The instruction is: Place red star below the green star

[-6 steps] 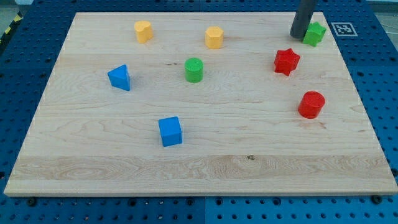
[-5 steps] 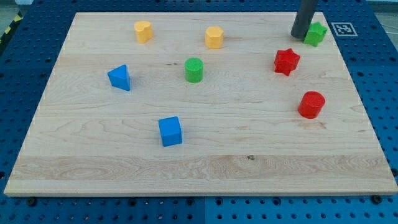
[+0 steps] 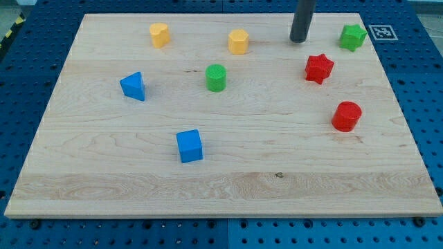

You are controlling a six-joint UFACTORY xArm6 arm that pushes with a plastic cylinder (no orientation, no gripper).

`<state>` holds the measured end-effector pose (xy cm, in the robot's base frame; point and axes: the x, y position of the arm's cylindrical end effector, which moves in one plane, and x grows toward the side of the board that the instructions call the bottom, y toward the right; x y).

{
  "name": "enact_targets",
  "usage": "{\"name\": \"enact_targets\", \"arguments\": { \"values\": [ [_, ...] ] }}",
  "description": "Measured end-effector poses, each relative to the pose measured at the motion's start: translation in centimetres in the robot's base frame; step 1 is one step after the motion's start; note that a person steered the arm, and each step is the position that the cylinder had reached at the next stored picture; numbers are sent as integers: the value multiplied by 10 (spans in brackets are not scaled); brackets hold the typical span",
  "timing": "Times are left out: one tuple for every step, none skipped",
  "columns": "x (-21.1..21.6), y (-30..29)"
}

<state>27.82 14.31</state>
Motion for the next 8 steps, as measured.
{"name": "enact_targets", "arguments": {
  "values": [
    [23, -7],
    [54, -8],
    [66, -18],
    [78, -23],
    [86, -15],
    [86, 4],
    [86, 18],
    [86, 19]
  ]
}}
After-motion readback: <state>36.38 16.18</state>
